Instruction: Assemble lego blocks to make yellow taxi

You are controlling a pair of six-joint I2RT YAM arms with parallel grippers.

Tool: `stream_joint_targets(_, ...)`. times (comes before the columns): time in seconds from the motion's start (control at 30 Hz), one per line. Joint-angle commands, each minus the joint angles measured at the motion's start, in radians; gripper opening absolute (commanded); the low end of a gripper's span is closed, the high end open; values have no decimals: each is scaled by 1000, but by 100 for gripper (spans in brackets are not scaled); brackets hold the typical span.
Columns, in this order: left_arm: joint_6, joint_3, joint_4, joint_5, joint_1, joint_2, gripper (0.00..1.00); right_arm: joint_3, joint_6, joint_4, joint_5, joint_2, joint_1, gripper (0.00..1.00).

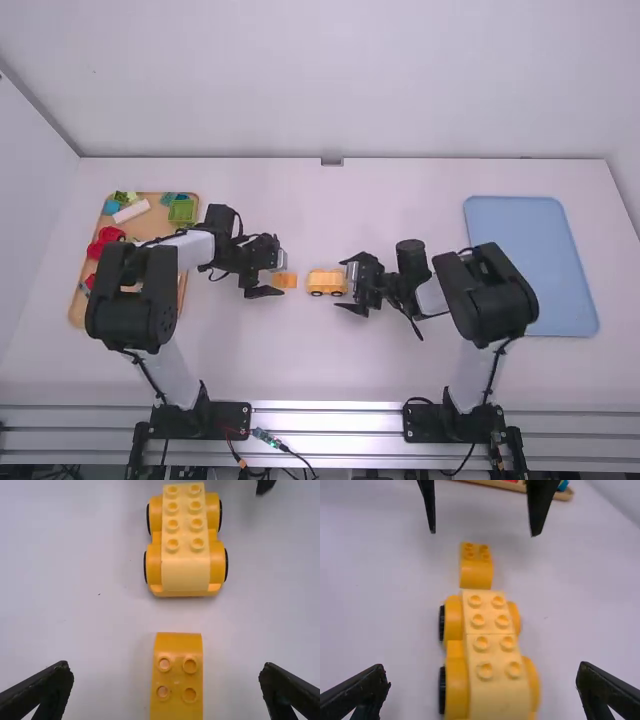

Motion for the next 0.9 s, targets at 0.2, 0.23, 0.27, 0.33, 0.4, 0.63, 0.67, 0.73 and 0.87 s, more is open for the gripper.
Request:
stream_joint_targets(0.2, -12, -16, -4, 51, 2, -30, 99, 163, 50, -52, -146, 141, 7, 99)
stream_joint_targets(0.23, -13, -16, -4, 51, 2, -30, 99, 176, 45, -64, -147, 153, 10, 99)
stream_joint_targets(0.27, -13, -16, -5, 51, 2, -30, 99, 195, 42, -83, -152, 169, 10, 99)
stream_joint_targets(0.33, -13, -16, -4, 51, 2, -30, 99, 221, 42, -109, -177, 190, 10, 99)
stream_joint_targets(0.4, -13, -16, -5, 50, 2, -30, 99, 234, 38, -122, -200, 200, 10, 99)
stream_joint_targets(0.63, -13, -40, 13, 51, 2, -30, 99, 228, 39, -129, -183, 200, 18, 99)
stream_joint_targets(0.67, -13, -61, 43, 53, 1, -30, 99, 216, 47, -108, -133, 200, 34, 99)
stream_joint_targets(0.73, -14, -84, 78, 55, -7, -30, 99, 207, 47, -91, -87, 200, 54, 100)
stream_joint_targets(0.87, -14, -128, 146, 59, -19, -30, 99, 203, 73, -72, -21, 200, 98, 98)
